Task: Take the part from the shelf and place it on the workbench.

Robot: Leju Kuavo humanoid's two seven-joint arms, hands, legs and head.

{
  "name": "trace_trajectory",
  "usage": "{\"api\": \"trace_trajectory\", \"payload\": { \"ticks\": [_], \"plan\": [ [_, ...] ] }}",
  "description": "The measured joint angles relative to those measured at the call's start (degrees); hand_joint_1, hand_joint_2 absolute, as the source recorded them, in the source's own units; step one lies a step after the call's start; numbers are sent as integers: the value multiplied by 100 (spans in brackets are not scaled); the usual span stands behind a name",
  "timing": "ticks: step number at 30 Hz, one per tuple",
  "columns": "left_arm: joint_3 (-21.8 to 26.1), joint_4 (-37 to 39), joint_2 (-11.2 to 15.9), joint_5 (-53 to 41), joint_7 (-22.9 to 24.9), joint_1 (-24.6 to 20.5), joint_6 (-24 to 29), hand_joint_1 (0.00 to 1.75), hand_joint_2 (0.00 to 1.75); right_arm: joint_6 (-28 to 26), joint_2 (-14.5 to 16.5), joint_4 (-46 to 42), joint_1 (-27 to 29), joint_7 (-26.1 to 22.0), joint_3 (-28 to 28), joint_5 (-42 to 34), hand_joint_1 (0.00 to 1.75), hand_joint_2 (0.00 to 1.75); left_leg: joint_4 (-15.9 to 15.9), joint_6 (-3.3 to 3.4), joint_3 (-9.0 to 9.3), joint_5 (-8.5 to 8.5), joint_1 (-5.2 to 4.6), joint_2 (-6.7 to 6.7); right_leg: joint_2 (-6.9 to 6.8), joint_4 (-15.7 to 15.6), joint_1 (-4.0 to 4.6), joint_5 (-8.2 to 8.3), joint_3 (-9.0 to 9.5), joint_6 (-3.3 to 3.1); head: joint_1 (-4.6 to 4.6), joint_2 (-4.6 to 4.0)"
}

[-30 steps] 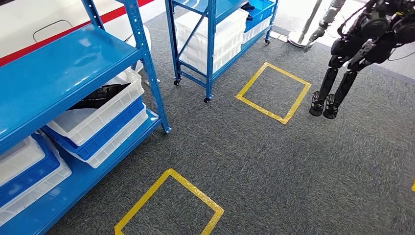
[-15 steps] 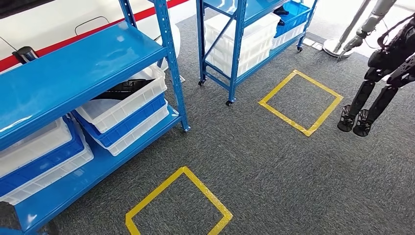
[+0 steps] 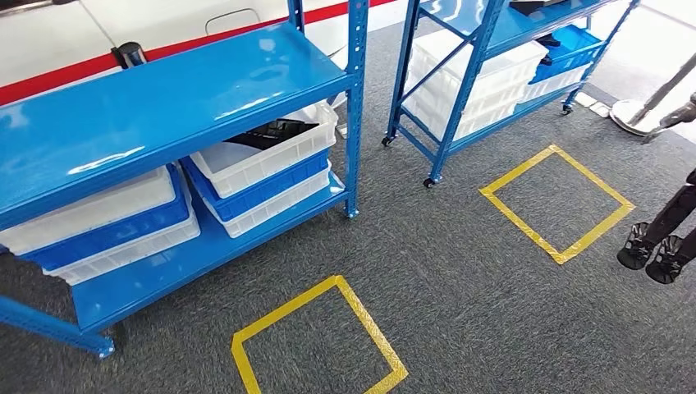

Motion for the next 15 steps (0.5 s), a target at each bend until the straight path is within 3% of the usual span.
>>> {"api": "trace_trajectory", "payload": {
  "ticks": [2,3,4,5,7,9,11,12,15],
  "plan": [
    [2,1,-3,2,6,-9,-4,0,0,3,-11,0,14,20,-1,-20,0,0,1,20,-22,17,5,-182,166,731,-17,-288,-351,-17,13,0],
    [2,2,-3,1,12,-5,-6,0,0,2,-17,0,24,29,-1,-32,0,0,5,19,-26,19,5,-277,186,941,-26,-333,-467,6,13,0],
    [3,3,-3,-3,20,1,-7,0,0,-1,-25,0,30,33,-2,-43,0,0,10,15,-26,22,8,-371,201,942,-35,-278,-487,50,15,0],
    [3,5,-4,-8,28,6,-7,0,0,-4,-30,0,31,35,-2,-51,0,0,17,7,-22,23,13,-459,226,713,-50,-134,-399,107,13,0],
    [4,8,-5,-22,39,8,-14,0,0,-10,-35,1,31,30,-2,-61,0,0,48,-38,-23,15,15,-620,389,-66,-95,223,-76,203,20,0],
    [5,9,-5,-35,49,7,-23,0,0,-14,-33,2,31,21,-3,-71,0,0,77,-103,-45,5,-2,-733,507,-520,-107,400,102,180,26,0],
    [6,10,-5,-42,60,17,-26,0,0,-17,-27,2,27,15,-5,-73,0,0,76,-159,-81,19,0,-801,453,-558,-92,434,119,91,18,0],
    [6,11,-3,-42,67,26,-28,0,0,-18,-23,2,23,15,-7,-65,0,0,89,-183,-99,14,11,-771,410,-563,-100,451,129,53,11,0],
    [6,13,-2,-41,80,30,-41,0,0,-17,-12,2,21,14,-9,-27,0,0,421,-244,-250,-215,20,-390,273,-583,-108,478,131,-55,-24,0]
  ]
}}
